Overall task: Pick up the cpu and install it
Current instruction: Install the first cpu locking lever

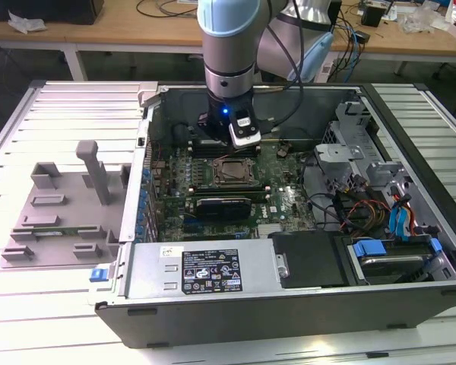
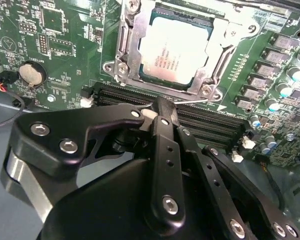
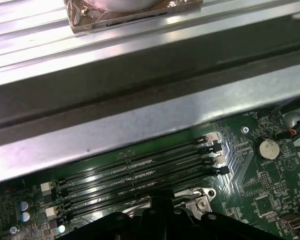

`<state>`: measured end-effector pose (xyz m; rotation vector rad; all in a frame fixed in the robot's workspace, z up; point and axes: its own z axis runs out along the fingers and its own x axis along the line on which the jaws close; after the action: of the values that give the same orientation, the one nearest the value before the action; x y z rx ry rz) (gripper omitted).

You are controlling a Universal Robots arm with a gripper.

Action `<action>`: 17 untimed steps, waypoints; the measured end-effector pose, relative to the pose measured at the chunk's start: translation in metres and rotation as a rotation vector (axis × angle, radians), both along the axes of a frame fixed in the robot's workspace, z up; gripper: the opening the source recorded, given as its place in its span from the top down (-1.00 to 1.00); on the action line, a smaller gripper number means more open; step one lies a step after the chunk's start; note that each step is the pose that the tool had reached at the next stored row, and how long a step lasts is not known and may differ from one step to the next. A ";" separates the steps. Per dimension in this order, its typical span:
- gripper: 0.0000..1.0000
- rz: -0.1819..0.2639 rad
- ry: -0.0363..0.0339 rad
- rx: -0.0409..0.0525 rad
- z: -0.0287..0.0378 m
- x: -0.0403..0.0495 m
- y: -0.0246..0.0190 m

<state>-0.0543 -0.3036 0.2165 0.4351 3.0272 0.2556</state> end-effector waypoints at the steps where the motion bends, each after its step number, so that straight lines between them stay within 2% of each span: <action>1: 0.79 0.000 0.0000 -0.0011 -0.0001 0.0012 0.0000; 3: 0.79 -0.002 0.0000 -0.0046 -0.0004 0.0033 0.0008; 4: 0.79 -0.002 0.0000 -0.0129 -0.0007 0.0035 0.0044; 5: 0.79 -0.002 0.0000 -0.0169 -0.0009 0.0034 0.0062; 8: 0.79 -0.002 0.0000 -0.0222 -0.0012 0.0034 0.0096; 11: 0.79 -0.002 -0.0001 -0.0243 -0.0024 0.0035 0.0098; 14: 0.79 -0.003 -0.0042 -0.0280 -0.0091 0.0034 0.0098; 17: 0.79 -0.003 -0.0069 -0.0369 -0.0135 0.0034 0.0098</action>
<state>-0.0508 -0.2938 0.2030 0.4351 3.0190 0.2002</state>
